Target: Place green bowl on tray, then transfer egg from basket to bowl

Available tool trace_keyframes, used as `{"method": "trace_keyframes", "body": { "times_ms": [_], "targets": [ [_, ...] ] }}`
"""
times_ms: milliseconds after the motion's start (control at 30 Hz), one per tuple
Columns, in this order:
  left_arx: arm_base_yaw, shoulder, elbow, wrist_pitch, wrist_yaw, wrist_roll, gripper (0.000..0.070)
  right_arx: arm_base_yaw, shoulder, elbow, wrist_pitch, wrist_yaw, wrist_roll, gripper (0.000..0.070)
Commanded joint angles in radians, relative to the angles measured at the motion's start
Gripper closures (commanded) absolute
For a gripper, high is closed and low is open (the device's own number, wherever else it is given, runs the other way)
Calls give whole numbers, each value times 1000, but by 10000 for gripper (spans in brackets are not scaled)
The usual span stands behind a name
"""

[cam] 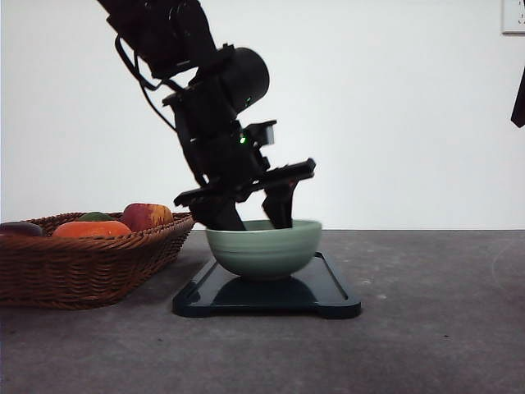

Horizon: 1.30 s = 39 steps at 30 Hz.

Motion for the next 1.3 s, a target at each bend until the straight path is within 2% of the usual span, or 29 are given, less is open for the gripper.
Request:
{"method": "trace_keyframes", "body": {
  "times_ms": [0,233,400,567,667,900,1067,1267],
  "targets": [
    [-13,19,47,-4,1,-7,307,8,7,-2,4,1,13,449],
    [-19,-24,139,-148,0,-15,309,8,7,-2,-27,1,13,449],
    [-19,-137,141,-242,-4,-47,310,8,7,-2,-47,1,12,449],
    [-38,-274,101,-257,-118,-11,310,8,7,-2,-44,1,8,449],
    [-54,-376,7,-197,-165,-10,310,8,7,-2,-43,1,1,449],
    [-76,-660,-337,7,-166,-7,310,8,7,-2,-11,1,-47,449],
    [-72,-854,-563,22,-166,16,310,8,7,-2,33,0,-89,449],
    [-53,-1099,-765,14,-167,16,314,8,7,-2,72,0,-133,449]
  ]
}}
